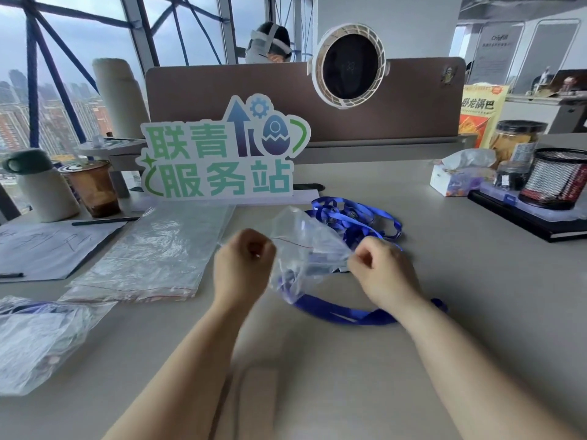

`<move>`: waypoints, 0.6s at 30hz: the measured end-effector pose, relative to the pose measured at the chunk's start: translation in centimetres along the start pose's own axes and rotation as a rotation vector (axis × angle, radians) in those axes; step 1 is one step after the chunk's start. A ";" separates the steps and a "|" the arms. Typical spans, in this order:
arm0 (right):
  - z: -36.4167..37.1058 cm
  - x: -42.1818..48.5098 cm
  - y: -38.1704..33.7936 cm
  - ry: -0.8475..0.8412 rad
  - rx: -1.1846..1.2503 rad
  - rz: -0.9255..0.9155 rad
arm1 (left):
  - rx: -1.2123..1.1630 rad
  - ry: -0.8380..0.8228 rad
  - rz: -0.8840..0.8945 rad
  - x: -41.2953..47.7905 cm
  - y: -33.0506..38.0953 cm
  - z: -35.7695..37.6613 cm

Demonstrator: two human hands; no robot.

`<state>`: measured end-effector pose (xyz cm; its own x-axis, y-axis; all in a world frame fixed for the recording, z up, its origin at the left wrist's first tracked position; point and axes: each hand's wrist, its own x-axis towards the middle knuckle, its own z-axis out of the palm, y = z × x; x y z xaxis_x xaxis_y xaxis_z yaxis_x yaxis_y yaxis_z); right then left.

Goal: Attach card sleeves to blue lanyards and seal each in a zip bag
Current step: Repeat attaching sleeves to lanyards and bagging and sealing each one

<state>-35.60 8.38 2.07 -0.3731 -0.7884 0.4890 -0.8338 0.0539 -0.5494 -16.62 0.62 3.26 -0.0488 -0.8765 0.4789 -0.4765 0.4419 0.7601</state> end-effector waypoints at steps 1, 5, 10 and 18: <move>-0.5 0.2 0.6 0.005 0.005 0.053 | -0.009 0.023 -0.023 0.5 -0.4 -0.7; -0.5 0.3 0.9 0.026 0.011 0.099 | -0.022 0.045 -0.023 0.7 -0.9 -1.1; 0.3 0.1 -0.2 0.007 0.191 0.176 | -0.085 -0.055 -0.004 -0.1 -0.1 -0.1; 0.9 0.1 -1.1 -0.102 0.233 0.194 | -0.041 -0.332 -0.058 -1.7 1.4 1.2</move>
<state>-34.41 7.68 2.14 -0.4639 -0.8349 0.2960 -0.6312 0.0771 -0.7718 -18.25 2.50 2.98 -0.3095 -0.9116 0.2705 -0.4515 0.3913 0.8019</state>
